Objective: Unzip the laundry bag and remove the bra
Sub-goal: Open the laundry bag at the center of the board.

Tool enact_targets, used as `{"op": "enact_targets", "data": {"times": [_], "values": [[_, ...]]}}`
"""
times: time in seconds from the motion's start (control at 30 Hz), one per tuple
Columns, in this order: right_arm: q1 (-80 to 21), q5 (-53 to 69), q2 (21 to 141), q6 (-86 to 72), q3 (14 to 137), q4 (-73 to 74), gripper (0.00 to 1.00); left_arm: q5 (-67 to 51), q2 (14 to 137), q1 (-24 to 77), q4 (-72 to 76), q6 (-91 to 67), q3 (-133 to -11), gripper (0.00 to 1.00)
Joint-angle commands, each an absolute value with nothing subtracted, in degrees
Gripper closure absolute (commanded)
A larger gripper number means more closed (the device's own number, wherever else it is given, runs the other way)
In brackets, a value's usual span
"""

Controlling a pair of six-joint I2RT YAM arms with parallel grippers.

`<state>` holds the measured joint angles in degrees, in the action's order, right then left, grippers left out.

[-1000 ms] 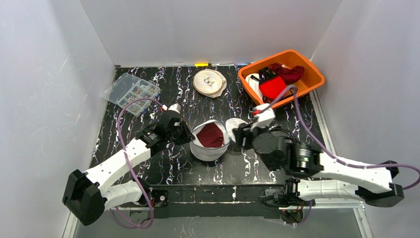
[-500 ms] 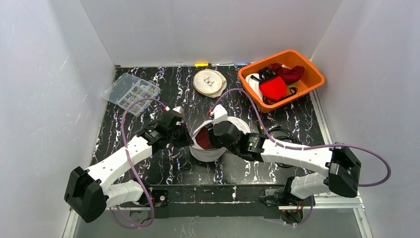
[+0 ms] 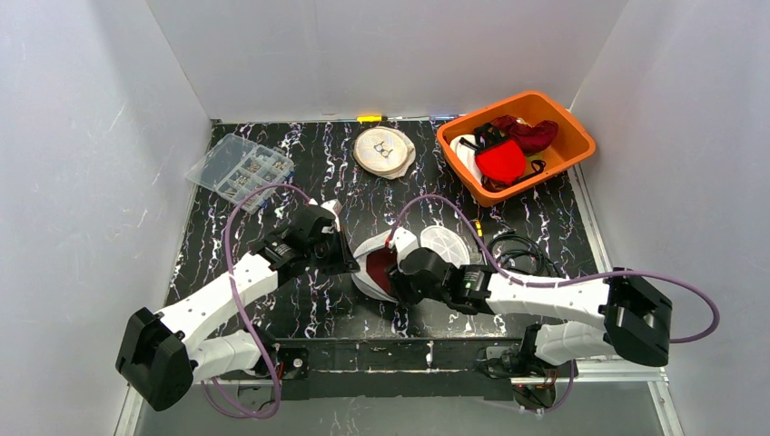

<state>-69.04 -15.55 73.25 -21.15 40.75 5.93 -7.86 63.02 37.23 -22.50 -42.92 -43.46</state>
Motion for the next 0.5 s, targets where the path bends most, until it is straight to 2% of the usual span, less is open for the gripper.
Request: {"op": "enact_targets", "data": {"times": [0.0, 0.1, 0.33, 0.47], "values": [[-70.25, -14.03, 69.83, -21.66, 39.82, 5.63, 0.48, -9.22, 61.35, 37.0, -22.59, -40.43, -41.62, 1.0], [-70.4, -16.72, 67.58, -22.11, 40.32, 6.42, 0.41, -9.34, 61.3, 36.96, -22.39, -39.44, -41.56, 1.0], [-69.86, -32.49, 59.58, -27.42, 42.94, 5.72, 0.29, -11.44, 61.51, 37.07, -20.61, -38.52, -42.19, 1.0], [-68.75, -30.76, 61.1, -32.26, 45.95, 6.21, 0.28, -11.54, 61.7, 37.03, -20.31, -38.81, -41.85, 1.0]]}}
